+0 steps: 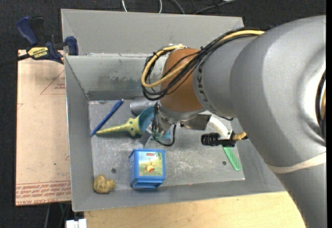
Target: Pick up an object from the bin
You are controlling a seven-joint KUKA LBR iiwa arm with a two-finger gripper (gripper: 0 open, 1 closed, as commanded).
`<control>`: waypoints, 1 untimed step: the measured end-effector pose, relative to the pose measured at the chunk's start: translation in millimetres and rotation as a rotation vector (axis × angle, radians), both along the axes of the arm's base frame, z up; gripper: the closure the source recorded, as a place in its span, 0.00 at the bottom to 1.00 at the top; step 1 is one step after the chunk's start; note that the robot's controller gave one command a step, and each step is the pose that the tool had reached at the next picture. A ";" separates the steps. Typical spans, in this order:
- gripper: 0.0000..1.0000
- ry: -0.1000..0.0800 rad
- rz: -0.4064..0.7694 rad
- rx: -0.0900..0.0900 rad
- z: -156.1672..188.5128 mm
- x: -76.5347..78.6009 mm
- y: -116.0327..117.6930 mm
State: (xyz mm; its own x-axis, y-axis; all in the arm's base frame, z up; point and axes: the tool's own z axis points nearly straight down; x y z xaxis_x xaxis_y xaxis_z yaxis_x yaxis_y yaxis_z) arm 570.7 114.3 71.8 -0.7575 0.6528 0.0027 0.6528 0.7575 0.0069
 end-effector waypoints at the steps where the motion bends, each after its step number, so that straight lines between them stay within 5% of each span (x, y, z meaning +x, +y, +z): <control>1: 1.00 0.000 -0.001 0.000 0.0 0.0 0.0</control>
Offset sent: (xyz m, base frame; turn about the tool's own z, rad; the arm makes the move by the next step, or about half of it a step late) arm 0.0544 -0.0004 -0.0018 -0.0479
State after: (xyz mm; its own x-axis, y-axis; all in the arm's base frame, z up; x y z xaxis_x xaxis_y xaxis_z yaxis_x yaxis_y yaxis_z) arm 570.7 114.3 71.8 -0.7569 0.6536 0.0028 0.6536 0.7568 0.0070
